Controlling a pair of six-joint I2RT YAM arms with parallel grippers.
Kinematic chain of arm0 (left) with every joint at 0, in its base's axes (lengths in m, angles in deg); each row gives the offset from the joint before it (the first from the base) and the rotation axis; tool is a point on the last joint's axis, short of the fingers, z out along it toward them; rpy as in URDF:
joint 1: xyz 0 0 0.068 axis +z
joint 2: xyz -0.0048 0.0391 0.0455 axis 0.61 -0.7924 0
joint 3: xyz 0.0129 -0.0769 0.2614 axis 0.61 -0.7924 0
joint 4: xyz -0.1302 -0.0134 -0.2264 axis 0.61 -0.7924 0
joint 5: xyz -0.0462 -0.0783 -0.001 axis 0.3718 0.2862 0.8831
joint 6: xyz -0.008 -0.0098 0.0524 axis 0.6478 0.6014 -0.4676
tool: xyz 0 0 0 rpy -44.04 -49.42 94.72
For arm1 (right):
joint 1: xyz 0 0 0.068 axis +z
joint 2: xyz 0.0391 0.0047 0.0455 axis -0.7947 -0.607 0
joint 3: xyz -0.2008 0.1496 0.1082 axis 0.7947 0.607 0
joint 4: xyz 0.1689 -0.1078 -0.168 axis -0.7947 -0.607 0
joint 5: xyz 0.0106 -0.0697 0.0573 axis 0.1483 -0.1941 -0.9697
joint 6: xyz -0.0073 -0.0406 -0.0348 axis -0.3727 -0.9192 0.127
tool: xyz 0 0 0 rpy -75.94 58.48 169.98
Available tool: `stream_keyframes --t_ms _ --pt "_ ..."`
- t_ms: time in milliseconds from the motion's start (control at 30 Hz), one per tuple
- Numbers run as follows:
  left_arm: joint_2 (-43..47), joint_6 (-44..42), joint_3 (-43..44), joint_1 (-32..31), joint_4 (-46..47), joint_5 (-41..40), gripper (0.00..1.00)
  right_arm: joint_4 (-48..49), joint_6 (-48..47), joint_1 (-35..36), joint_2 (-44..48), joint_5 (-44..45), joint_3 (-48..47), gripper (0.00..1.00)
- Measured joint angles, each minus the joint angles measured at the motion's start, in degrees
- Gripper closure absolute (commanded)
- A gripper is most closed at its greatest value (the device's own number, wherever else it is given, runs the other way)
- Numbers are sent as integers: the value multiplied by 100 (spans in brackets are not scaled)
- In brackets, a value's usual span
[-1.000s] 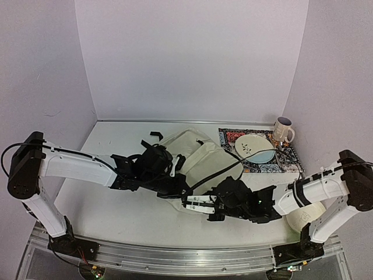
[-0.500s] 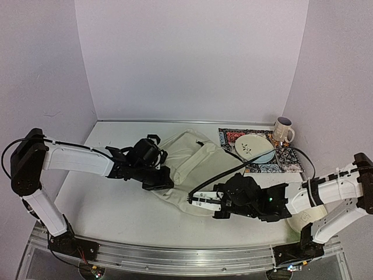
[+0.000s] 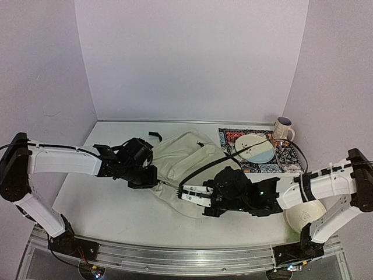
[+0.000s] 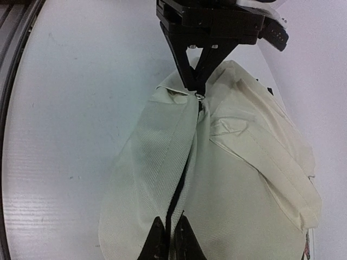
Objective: Pack the student bag
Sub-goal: Zip the largest pocket of the bag in the student bag.
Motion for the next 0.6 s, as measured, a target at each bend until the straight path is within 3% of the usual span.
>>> stream_keyframes --t_ms 333,500,600 --pt "941 208 -827 505 -182 -572 100 -80 428 15 -1240 -681 -1379 99" --pt "1419 252 -1082 992 -187 -480 100 -291 698 9 -1705 -911 -2134 84" --pt "1492 250 -1143 1480 -349 -1002 91 -686 883 68 -1861 -1182 -2639 71"
